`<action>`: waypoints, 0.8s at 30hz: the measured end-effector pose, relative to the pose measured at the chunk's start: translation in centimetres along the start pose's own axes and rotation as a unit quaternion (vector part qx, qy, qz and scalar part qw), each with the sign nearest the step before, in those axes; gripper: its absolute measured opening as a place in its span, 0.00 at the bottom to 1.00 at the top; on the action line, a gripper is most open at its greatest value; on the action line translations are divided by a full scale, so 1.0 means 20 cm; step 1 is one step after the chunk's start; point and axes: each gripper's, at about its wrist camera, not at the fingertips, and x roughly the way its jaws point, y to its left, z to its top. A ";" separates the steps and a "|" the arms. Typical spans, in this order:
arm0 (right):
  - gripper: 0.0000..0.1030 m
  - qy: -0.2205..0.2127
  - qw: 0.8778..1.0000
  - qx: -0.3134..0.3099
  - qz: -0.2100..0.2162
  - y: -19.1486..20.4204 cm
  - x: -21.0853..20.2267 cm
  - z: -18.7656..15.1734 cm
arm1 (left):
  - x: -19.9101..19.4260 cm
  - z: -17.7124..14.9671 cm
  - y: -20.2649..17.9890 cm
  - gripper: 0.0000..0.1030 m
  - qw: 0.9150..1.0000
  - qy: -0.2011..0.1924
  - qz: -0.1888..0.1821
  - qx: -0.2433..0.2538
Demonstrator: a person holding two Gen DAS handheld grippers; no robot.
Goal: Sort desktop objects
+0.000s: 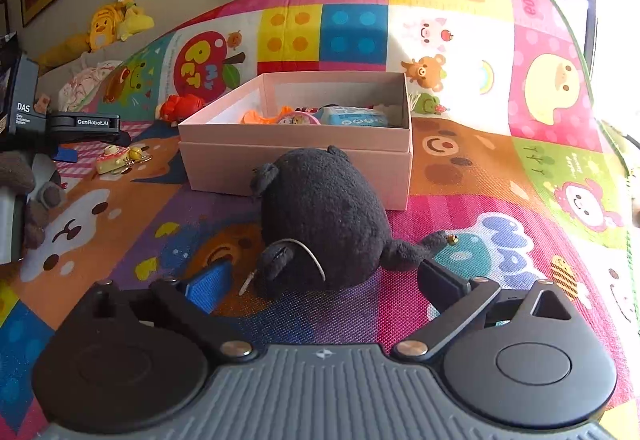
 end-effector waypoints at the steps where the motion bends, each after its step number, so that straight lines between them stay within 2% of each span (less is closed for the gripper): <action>1: 0.97 0.004 1.000 0.006 0.005 -0.01 0.01 0.00 | 0.04 0.02 0.02 1.00 1.000 0.015 -0.017 -0.022; 4: 0.97 0.020 0.999 0.031 0.010 -0.05 0.04 0.01 | 0.10 0.03 0.03 1.00 0.994 0.066 -0.078 -0.047; 6: 0.97 0.025 0.999 0.044 0.009 -0.06 0.05 0.01 | 0.06 -0.01 -0.02 1.00 0.988 0.077 -0.128 -0.024; 7: 0.97 0.025 0.999 0.046 0.009 -0.06 0.05 0.01 | 0.03 -0.02 -0.06 1.00 0.983 0.082 -0.165 -0.005; 9: 0.98 0.025 0.999 0.044 0.009 -0.06 0.05 0.01 | -0.07 -0.06 -0.14 1.00 0.965 0.090 -0.244 0.035; 10: 0.98 0.025 0.999 0.043 0.008 -0.06 0.05 0.00 | -0.12 -0.09 -0.18 1.00 0.958 0.086 -0.268 0.058; 11: 0.98 0.025 0.999 0.042 0.008 -0.06 0.05 0.01 | -0.17 -0.11 -0.22 1.00 0.955 0.074 -0.276 0.082; 13: 0.99 0.026 0.999 0.043 0.007 -0.06 0.05 0.01 | -0.25 -0.14 -0.29 1.00 0.961 0.032 -0.236 0.137; 15: 1.00 0.027 0.999 0.044 0.006 -0.06 0.05 0.01 | -0.25 -0.14 -0.34 1.00 0.972 -0.008 -0.157 0.176; 17: 1.00 0.028 0.999 0.044 0.006 -0.06 0.05 0.01 | -0.18 -0.12 -0.33 1.00 0.979 -0.015 -0.099 0.175; 19: 1.00 0.029 0.999 0.046 0.006 -0.07 0.06 0.01 | -0.07 -0.07 -0.29 0.99 0.987 0.005 -0.082 0.138; 21: 1.00 0.033 0.998 0.049 0.007 -0.07 0.06 0.01 | 0.01 -0.05 -0.24 0.75 0.991 0.025 -0.076 0.110; 22: 1.00 0.035 0.998 0.051 0.008 -0.08 0.06 0.01 | 0.05 -0.04 -0.21 0.59 0.992 0.040 -0.072 0.100; 24: 1.00 0.038 0.998 0.057 0.011 -0.09 0.07 0.01 | 0.09 -0.06 -0.18 0.62 0.993 0.050 -0.072 0.085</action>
